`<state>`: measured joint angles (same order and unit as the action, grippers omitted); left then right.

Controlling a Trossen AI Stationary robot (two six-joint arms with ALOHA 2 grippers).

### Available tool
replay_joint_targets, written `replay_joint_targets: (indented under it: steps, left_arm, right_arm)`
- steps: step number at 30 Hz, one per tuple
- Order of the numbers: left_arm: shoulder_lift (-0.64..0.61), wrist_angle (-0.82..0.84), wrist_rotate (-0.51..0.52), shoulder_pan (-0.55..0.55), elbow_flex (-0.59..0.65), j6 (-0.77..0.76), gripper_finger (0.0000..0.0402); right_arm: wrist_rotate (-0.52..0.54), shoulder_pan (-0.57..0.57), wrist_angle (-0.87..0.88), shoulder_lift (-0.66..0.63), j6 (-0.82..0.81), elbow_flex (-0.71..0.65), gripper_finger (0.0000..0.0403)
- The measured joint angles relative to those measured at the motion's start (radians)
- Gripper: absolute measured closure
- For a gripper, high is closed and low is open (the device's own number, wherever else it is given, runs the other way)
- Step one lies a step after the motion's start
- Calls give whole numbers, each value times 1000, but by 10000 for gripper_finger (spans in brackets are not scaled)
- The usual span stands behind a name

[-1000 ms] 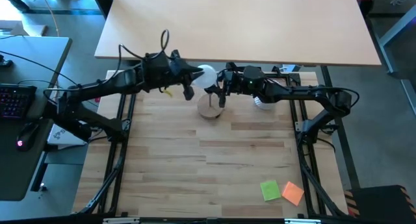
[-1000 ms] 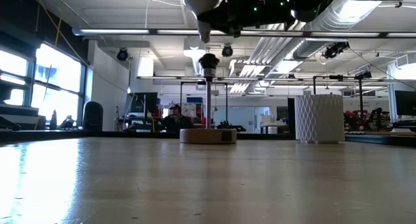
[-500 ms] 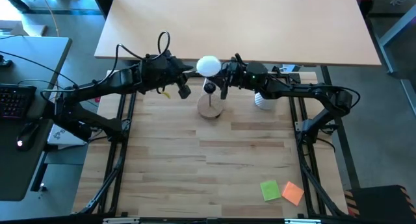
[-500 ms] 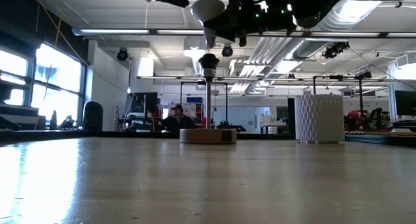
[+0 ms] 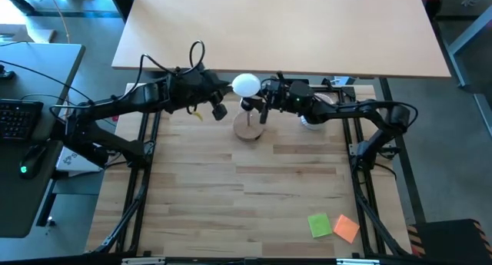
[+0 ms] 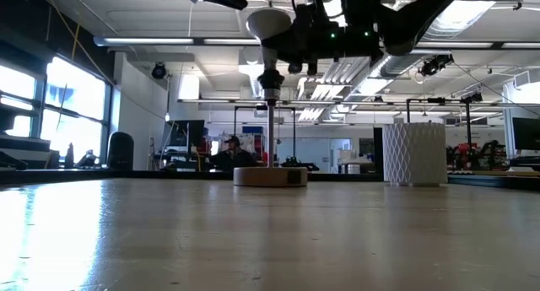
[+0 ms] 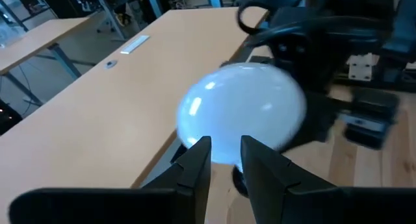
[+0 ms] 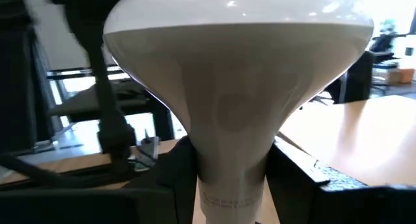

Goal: Screw lightbulb
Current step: Insert the lightbulb into the lamp

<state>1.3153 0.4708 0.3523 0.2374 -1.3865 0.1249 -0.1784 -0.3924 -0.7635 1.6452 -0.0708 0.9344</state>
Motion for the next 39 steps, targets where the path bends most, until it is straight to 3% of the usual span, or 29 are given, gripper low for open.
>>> replay_joint_targets:
  steps: [30, 36, 39]
  left_arm:
    - [21, 31, 4, -44, 0, 0, 323]
    - [20, 31, 43, -44, 0, 8, 323]
    - [13, 35, 55, -51, 0, 9, 323]
  right_arm:
    - [8, 0, 91, 4, 79, 2, 261]
    - [8, 0, 138, 13, 103, -5, 180]
    - [8, 0, 126, -5, 111, -3, 165]
